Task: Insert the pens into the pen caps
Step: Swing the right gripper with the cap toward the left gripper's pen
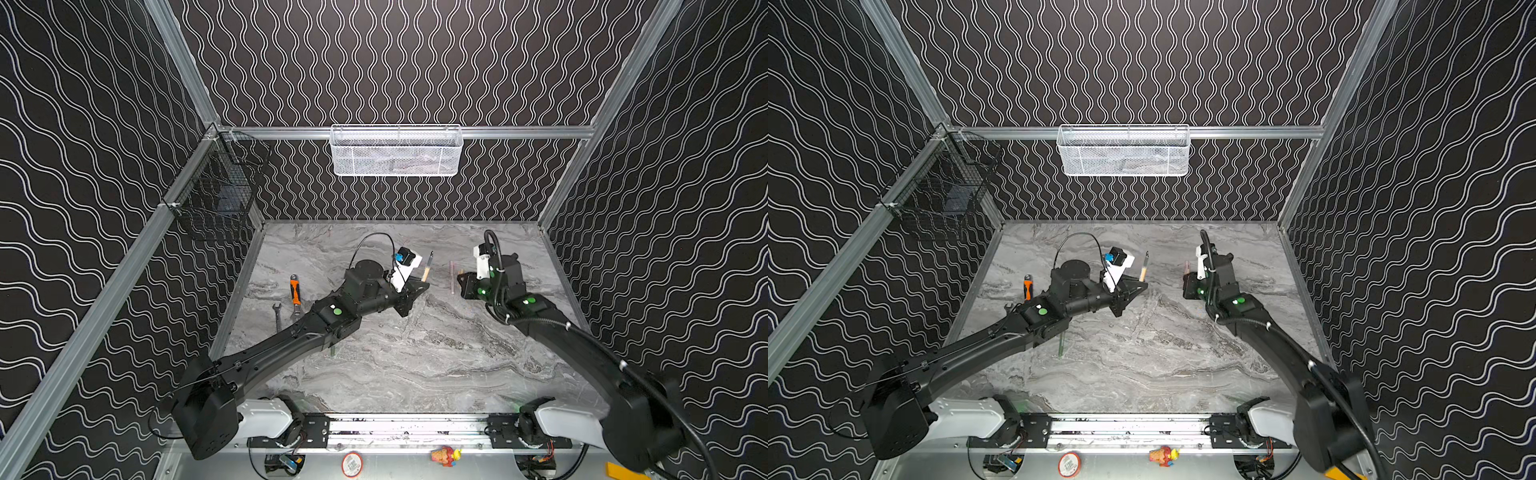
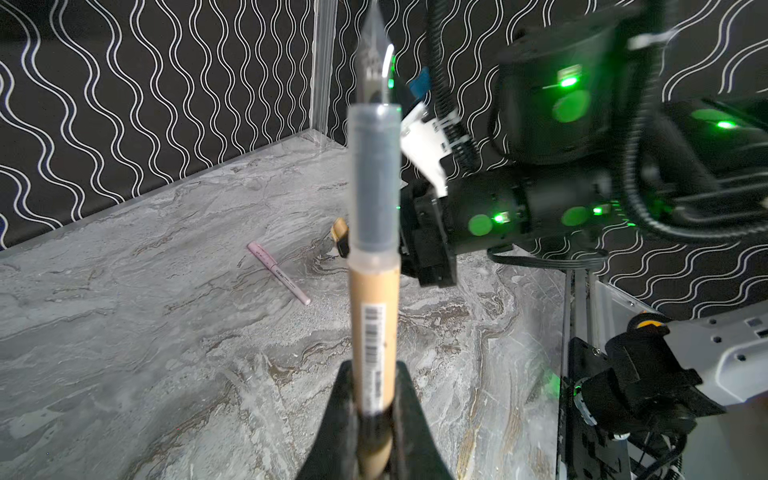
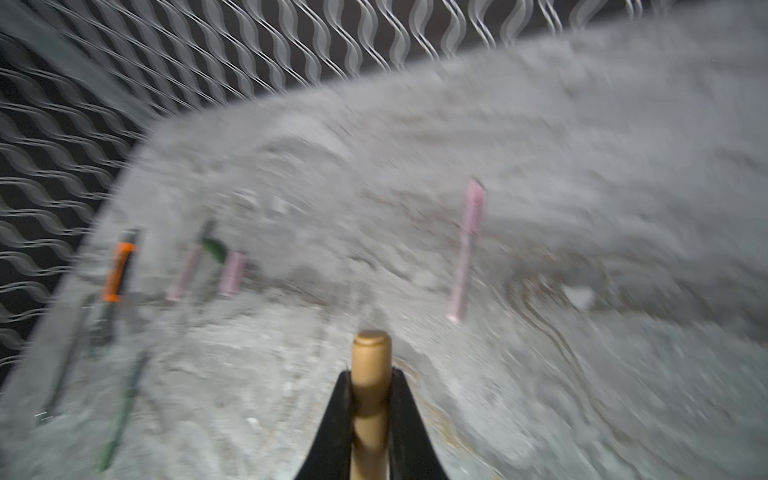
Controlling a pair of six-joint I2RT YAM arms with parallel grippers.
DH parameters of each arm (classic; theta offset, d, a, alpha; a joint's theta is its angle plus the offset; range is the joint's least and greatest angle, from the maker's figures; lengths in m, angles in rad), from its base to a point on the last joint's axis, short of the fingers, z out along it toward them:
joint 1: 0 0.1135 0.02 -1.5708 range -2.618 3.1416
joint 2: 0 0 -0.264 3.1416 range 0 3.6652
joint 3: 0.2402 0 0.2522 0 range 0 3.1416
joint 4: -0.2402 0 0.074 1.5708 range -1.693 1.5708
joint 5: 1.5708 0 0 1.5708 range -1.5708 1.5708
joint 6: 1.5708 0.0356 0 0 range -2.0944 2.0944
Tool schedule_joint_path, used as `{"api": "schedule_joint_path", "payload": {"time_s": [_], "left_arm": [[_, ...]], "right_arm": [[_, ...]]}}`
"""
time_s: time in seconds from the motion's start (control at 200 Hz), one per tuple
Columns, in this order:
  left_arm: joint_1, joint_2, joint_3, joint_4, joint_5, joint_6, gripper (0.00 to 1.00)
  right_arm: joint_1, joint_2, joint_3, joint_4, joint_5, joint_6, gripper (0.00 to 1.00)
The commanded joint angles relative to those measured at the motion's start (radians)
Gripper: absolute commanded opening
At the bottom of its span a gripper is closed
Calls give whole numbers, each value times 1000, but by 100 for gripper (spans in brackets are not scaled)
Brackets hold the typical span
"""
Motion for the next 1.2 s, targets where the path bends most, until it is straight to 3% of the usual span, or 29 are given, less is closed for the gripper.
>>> {"api": "schedule_joint_path", "payload": {"time_s": [0.0, 0.205, 0.495, 1.196], "left_arm": [[-1, -12, -15, 84, -7, 12, 0], [-1, -33, -37, 112, -31, -1, 0], [-1, -27, -37, 118, -25, -12, 0], [-1, -17, -30, 116, -5, -19, 0]], "right_arm": [[45, -84, -43, 259, 6, 28, 14], [151, -168, -40, 388, 55, 3, 13], [212, -216, 32, 456, 80, -36, 14], [275, -88, 167, 480, 12, -51, 14]]}}
